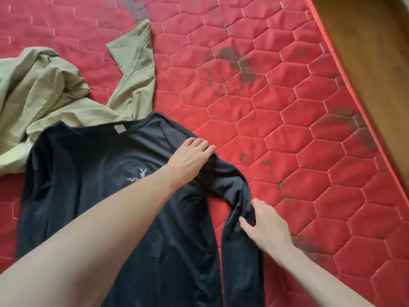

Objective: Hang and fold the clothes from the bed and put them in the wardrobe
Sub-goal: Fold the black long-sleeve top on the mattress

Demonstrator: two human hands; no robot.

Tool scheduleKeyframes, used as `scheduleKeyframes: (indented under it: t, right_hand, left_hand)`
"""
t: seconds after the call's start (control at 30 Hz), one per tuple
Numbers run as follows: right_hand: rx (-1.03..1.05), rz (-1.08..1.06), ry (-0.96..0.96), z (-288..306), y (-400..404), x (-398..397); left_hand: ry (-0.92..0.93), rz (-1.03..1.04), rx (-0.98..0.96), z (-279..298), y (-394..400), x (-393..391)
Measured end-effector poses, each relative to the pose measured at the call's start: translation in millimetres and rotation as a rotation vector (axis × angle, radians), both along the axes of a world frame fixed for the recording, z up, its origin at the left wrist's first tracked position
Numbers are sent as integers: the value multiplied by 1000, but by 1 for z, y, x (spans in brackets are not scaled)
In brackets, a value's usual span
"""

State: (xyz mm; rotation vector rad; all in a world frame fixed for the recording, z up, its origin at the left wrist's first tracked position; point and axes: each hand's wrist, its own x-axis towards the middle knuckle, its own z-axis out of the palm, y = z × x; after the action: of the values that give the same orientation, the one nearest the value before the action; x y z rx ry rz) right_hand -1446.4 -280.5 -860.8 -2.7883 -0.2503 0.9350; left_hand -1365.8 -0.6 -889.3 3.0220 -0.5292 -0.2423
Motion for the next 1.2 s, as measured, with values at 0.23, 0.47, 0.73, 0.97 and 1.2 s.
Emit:
scheduleKeyframes:
  t: [0.23,0.47,0.73,0.97,1.2]
  right_hand:
    - [634,-647,310,3,-33,37]
    - [365,-304,267,37,-78,149]
    - [152,-199,-78,20,-100,188]
    - [-95,-268,-25,5,-113,123]
    - [566,-663,186,3,-142,130]
  left_hand:
    - [54,131,-84,13,-7,12]
    - [133,304,-129,22,7,35]
    - [57,367,19,9,6,50]
    - [44,190,-44,-2,-47,57]
    - [132,77,-133,2,-114,68]
